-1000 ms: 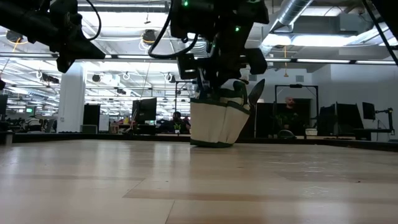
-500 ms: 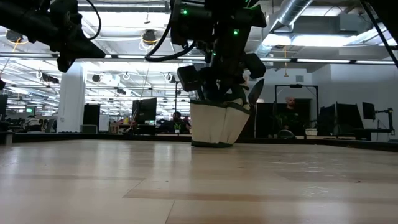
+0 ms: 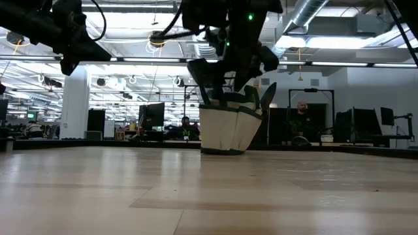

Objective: Pick & Place Garden tools in Gardening bag
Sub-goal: Put the green shear scissor into the gardening bag, then return to Home Position

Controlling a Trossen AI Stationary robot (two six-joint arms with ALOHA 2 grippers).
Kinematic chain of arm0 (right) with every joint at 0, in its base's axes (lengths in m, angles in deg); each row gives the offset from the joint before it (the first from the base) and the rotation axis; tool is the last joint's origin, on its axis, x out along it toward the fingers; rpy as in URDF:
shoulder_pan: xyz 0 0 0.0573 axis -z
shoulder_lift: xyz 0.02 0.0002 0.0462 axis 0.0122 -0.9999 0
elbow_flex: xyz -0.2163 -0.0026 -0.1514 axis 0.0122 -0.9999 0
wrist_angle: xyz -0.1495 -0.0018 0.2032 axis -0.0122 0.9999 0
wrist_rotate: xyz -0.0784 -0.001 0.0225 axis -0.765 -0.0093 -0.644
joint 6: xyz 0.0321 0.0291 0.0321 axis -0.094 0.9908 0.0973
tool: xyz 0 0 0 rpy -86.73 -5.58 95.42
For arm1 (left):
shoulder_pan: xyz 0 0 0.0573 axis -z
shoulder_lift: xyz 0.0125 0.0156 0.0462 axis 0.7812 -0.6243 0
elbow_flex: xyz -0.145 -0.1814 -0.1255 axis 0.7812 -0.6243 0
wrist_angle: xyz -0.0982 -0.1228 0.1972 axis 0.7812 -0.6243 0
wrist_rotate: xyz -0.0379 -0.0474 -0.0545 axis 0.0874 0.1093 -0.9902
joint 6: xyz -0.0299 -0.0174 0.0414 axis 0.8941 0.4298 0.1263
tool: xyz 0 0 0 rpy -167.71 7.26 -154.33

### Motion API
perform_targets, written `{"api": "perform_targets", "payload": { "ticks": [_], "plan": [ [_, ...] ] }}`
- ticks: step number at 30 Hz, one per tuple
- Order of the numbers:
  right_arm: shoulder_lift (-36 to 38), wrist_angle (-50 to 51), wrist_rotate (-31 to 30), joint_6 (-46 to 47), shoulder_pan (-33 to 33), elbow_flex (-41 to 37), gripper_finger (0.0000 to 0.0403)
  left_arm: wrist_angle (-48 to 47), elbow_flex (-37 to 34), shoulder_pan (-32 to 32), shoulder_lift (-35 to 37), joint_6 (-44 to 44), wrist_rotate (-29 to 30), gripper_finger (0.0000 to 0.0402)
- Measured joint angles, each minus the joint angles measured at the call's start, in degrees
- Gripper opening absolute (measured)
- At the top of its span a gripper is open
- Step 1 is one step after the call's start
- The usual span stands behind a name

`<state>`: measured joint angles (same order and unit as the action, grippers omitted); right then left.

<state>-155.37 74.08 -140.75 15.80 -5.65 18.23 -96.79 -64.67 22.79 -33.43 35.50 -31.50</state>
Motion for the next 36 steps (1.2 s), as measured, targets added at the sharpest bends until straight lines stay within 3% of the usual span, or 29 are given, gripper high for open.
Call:
{"api": "perform_targets", "payload": {
  "ticks": [5,26,31,36],
  "plan": [
    [2.3,0.5,1.2,-0.1,0.1,0.1,0.0249,0.4,0.0,0.0,0.0,0.0,0.0,0.0008],
    [14.8,1.6,4.0,-6.6,0.9,0.2,0.0249,1.5,0.0,0.0,0.0,0.0,0.0,0.0008],
    [20.0,1.5,1.4,-9.0,0.3,0.2,0.0249,3.3,0.0,0.0,0.0,0.4,0.0,0.0008],
    [26.9,1.2,-4.3,-11.6,-1.4,0.2,0.0249,12.4,0.0,0.0,0.0,3.2,0.0,0.0008]
  ]
}}
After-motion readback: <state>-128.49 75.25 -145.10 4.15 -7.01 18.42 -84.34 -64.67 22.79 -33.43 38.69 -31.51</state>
